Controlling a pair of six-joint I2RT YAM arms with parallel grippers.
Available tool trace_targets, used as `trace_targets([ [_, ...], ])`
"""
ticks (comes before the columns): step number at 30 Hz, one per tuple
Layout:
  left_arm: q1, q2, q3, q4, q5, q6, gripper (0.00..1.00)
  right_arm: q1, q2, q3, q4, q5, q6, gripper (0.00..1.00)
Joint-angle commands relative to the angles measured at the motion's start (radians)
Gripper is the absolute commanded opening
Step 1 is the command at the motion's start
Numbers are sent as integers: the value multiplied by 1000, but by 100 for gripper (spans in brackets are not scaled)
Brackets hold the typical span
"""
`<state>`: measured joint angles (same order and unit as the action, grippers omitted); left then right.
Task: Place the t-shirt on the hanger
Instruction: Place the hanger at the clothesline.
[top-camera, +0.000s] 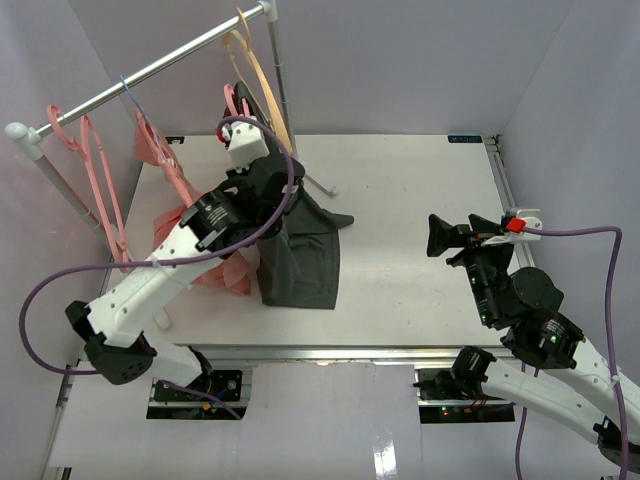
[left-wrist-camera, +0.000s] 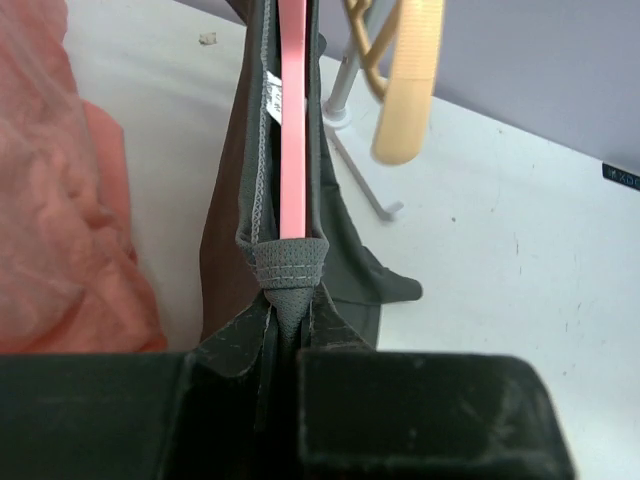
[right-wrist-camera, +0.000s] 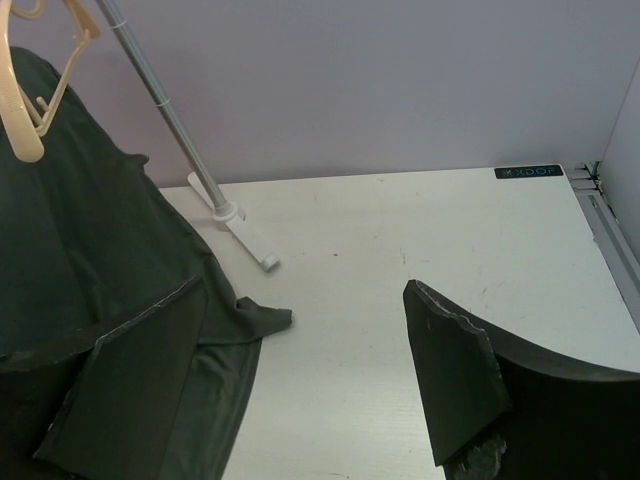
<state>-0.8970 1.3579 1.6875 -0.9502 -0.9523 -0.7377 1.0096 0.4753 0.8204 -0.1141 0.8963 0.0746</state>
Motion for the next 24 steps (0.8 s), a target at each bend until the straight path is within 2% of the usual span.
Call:
trace_targets([
  [1, 24, 80, 132, -12, -138, -28, 0, 2, -6, 11, 21, 25, -6, 85],
  [4, 52, 124, 188, -74, -148, -88, 0, 2, -1, 9, 21, 24, -7, 85],
  [10, 65, 143, 179, -108, -233, -153, 0, 1, 6, 5, 21, 27, -10, 85],
  [15, 115, 84, 132, 81, -216, 35, 0, 1, 4, 3, 21, 32, -10, 85],
  [24, 207, 78, 175, 146, -200, 148, 0, 1, 13, -4, 19, 25, -9, 85],
])
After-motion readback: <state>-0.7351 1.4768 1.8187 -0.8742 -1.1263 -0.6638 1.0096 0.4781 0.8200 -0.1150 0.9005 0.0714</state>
